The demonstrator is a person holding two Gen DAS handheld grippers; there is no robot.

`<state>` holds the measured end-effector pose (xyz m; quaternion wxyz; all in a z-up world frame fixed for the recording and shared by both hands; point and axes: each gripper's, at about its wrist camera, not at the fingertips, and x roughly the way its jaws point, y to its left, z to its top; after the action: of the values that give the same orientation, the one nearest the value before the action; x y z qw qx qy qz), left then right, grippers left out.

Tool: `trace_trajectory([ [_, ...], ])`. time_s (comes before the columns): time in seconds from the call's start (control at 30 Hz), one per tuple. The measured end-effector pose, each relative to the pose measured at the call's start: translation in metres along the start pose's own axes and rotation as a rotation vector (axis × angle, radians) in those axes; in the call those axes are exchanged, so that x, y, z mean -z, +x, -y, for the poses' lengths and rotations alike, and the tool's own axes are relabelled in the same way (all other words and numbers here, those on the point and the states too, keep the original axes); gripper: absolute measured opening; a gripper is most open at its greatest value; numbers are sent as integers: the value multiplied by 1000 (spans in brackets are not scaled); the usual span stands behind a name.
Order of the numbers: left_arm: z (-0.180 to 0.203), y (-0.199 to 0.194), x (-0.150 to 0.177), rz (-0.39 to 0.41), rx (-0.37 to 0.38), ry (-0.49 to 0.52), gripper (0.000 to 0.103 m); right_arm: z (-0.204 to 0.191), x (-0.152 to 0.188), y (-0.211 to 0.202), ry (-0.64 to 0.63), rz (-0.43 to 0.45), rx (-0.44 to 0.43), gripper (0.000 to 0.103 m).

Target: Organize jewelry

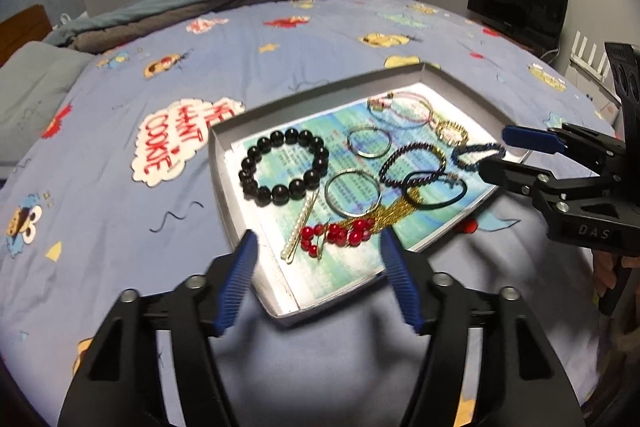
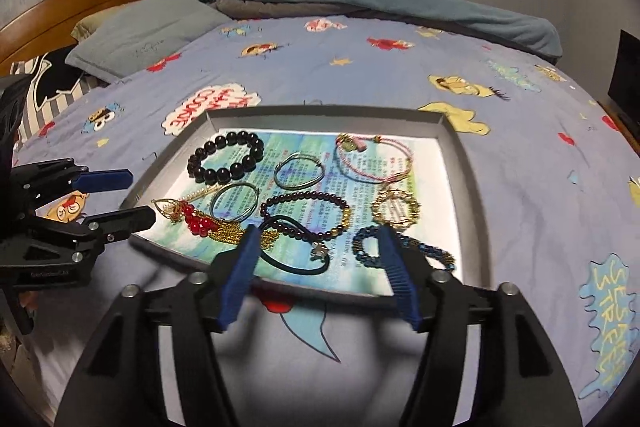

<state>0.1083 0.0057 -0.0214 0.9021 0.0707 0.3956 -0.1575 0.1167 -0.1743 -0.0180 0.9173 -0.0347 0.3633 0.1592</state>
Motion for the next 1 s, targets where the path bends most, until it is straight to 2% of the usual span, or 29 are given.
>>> trace_trajectory([
  [0.1, 1, -9, -2, 20, -2, -6, 79, 6, 0, -13, 17, 17, 5, 76],
  [0.27, 3, -27, -6, 59, -3, -29, 86, 15, 0, -40, 46, 56, 13, 95],
  [0.6, 12, -76, -12, 126, -10, -85, 94, 22, 0, -92, 105, 92, 35, 97],
  [0.83, 28, -109, -8, 108, -101, -100, 96, 9, 4, -124, 72, 113, 100, 97],
  [1.0, 37, -123, 0, 95, -119, -142, 97, 4, 9, -137, 67, 113, 110, 97],
])
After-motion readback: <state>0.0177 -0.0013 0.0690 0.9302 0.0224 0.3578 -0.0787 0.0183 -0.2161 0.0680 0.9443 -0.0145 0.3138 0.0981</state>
